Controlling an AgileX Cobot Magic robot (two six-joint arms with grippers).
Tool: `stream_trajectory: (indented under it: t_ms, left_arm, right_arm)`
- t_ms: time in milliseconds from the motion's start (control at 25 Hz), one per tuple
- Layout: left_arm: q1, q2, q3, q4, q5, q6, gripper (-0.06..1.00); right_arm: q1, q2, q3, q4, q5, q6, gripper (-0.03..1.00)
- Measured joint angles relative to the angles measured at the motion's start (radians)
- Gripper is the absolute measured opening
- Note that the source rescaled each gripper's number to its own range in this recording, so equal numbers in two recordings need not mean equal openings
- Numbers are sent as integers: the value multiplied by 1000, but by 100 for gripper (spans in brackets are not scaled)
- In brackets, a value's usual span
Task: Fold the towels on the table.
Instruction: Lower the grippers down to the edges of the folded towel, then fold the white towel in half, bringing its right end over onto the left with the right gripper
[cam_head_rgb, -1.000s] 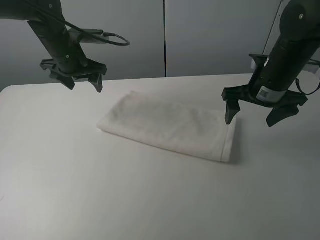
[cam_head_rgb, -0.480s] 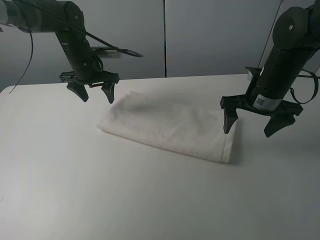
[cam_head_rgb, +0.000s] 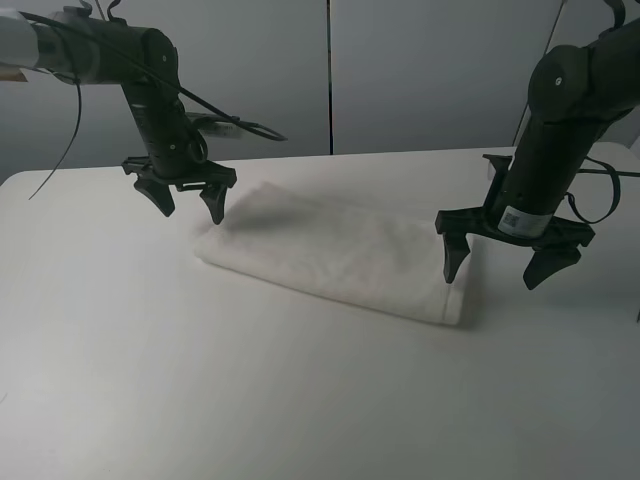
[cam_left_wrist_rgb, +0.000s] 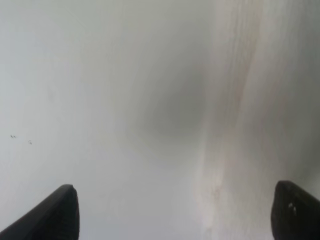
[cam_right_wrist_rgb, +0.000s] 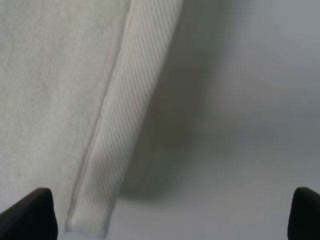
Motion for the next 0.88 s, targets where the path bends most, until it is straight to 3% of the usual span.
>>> stream_trajectory:
  t_ms: [880]
  left_arm:
    - [-9,54,0,23,-15,19,98]
  right_arm:
    - [0,44,-2,47,-106,54,100]
